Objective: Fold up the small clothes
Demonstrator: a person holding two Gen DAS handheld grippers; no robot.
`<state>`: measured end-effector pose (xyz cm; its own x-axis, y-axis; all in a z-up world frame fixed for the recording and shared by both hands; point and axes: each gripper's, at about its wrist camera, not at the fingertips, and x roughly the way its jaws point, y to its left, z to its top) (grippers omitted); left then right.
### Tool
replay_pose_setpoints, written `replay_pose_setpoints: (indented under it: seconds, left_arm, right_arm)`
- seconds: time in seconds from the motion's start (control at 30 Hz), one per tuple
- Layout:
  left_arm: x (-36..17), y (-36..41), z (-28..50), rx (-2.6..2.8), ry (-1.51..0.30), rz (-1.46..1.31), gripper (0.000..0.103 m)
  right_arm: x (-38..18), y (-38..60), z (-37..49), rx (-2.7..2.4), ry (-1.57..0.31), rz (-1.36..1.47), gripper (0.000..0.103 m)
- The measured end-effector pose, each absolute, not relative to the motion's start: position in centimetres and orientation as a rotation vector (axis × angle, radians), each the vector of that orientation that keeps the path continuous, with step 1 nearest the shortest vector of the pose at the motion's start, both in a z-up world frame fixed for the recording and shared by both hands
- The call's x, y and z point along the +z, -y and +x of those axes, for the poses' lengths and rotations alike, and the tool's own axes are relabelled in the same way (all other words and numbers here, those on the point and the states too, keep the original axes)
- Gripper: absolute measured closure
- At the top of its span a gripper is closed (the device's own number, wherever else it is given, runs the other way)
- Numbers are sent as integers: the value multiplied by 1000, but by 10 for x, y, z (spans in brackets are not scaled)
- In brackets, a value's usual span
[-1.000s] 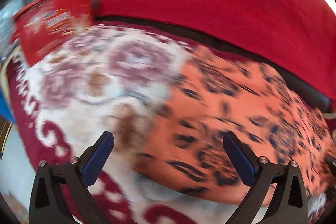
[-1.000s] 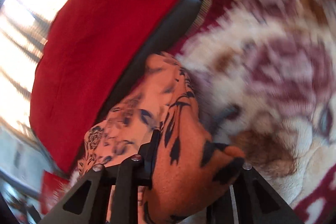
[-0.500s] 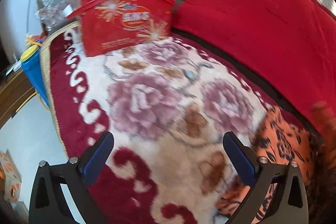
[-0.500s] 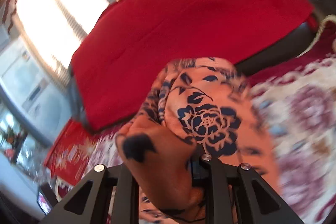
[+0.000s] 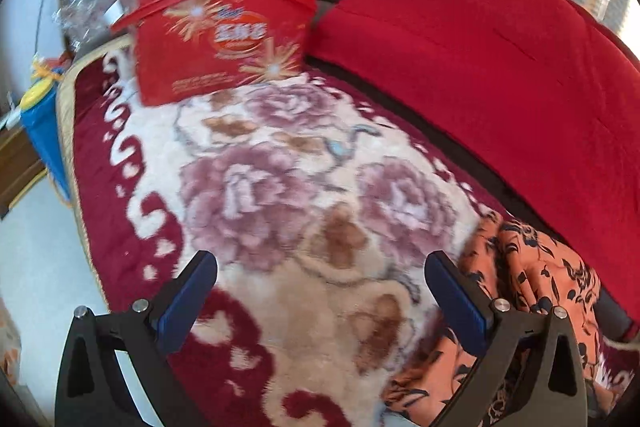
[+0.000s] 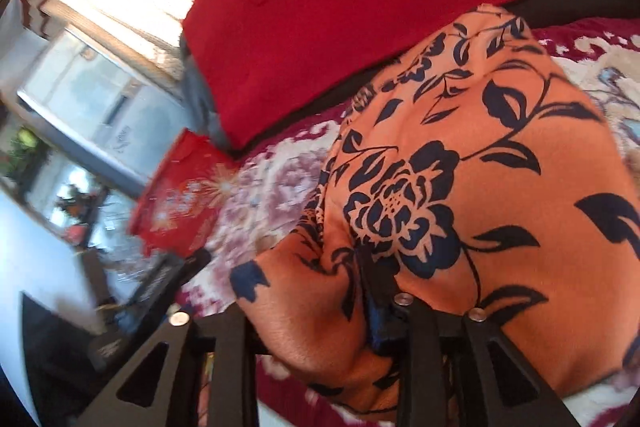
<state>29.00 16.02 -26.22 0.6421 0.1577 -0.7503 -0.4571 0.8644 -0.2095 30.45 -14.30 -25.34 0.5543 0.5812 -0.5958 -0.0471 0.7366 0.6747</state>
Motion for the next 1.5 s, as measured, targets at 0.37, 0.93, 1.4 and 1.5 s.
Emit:
replay_pose_setpoints:
  seconds: [0.37, 0.93, 1.4, 1.5]
  left_arm:
    - [-267, -135, 294, 145, -852, -410, 0]
    - [-302, -56, 274, -417, -1107, -492, 49]
    - [-248, -95, 261, -198, -723, -417, 89]
    - [-291, -94, 283, -143, -968, -397, 89]
  right_arm:
    - [-223, 189, 256, 391, -783, 663, 22]
    - [-272, 246, 256, 66, -853, 593, 53]
    - [-263, 197, 268, 183, -831, 614, 53]
    - [-265, 176, 272, 136, -854, 482, 50]
